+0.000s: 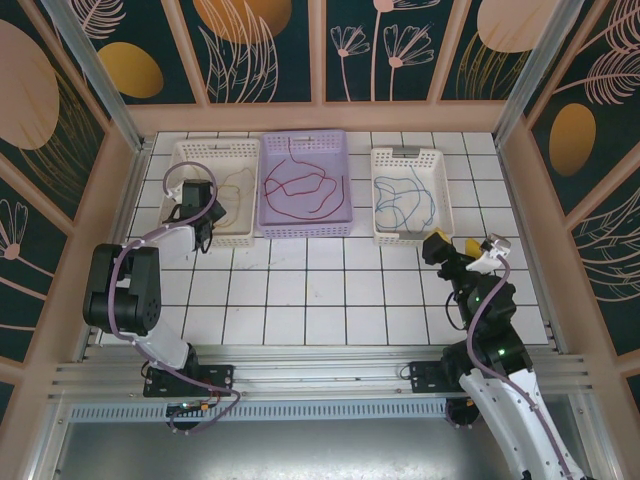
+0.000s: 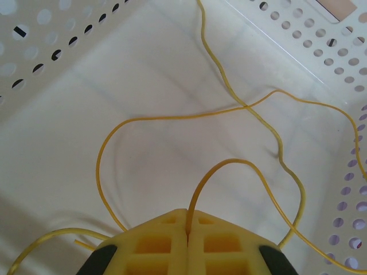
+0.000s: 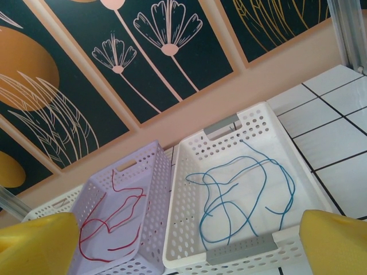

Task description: Untangle the cables

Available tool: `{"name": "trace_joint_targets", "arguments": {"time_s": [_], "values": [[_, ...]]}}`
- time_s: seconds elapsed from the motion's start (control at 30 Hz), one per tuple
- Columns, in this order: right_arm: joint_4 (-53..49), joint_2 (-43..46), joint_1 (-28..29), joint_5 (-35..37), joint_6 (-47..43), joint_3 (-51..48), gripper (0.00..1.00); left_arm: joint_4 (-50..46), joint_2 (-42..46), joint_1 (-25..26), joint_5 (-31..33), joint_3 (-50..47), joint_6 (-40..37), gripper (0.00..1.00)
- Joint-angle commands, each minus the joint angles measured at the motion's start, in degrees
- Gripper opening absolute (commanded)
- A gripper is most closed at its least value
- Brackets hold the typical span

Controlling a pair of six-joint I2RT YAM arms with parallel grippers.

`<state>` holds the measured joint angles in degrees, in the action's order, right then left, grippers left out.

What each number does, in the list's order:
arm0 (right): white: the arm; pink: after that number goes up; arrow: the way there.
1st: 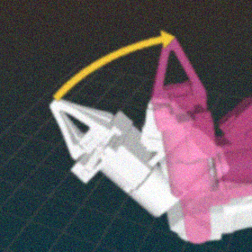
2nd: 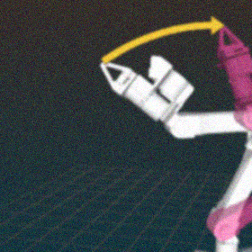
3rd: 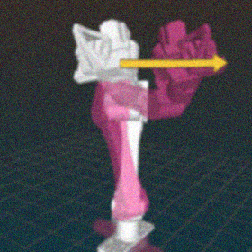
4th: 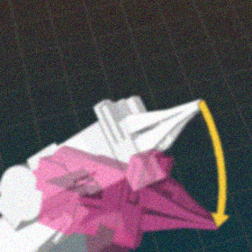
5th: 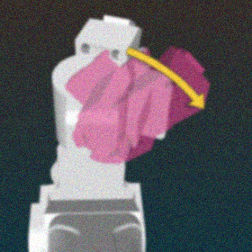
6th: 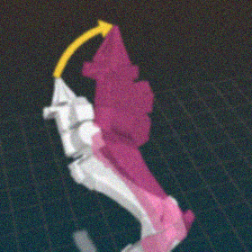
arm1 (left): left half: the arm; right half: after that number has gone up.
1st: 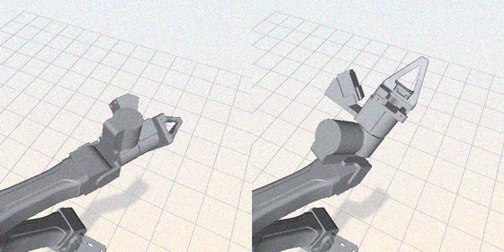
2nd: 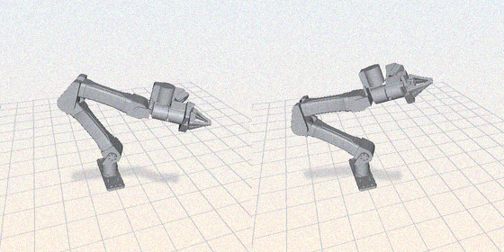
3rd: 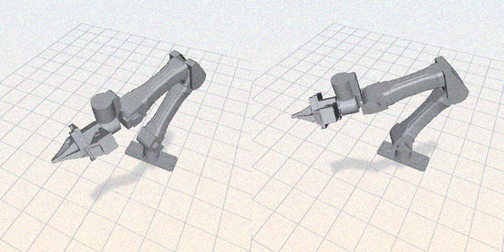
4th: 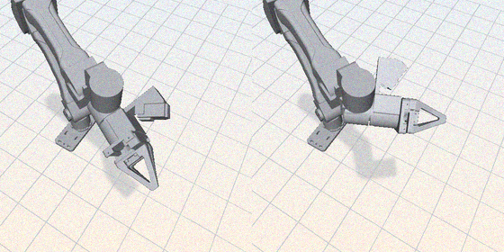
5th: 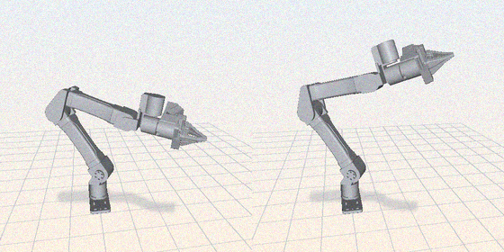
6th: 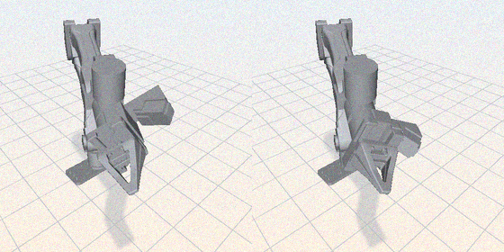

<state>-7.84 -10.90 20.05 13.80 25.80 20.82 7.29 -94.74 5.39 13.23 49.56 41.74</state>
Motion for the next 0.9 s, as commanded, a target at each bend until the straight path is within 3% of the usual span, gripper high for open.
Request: {"name": "trace_joint_targets", "arguments": {"time_s": [0.0, 0.2, 0.57, 0.87], "values": [[2.53, 0.88, 0.57, -0.41, -0.36, -0.87, 0.99, -1.72, -1.51, -0.64, -1.09, 1.15, 0.99, 0.07], [2.58, 0.86, 0.60, -0.49, -0.40, -0.96, 0.99, -2.79, -0.55, -0.64, -1.06, 1.85, 0.45, 0.19], [2.65, 0.87, 0.62, -0.58, -0.36, -0.98, 0.99, -5.19, 2.22, -0.64, -1.37, 4.20, -0.64, 0.68], [2.56, 0.93, 0.65, -0.61, -0.27, -0.95, 0.99, -8.70, 5.61, -0.64, 0.53, 7.84, -2.21, 0.84]]}}
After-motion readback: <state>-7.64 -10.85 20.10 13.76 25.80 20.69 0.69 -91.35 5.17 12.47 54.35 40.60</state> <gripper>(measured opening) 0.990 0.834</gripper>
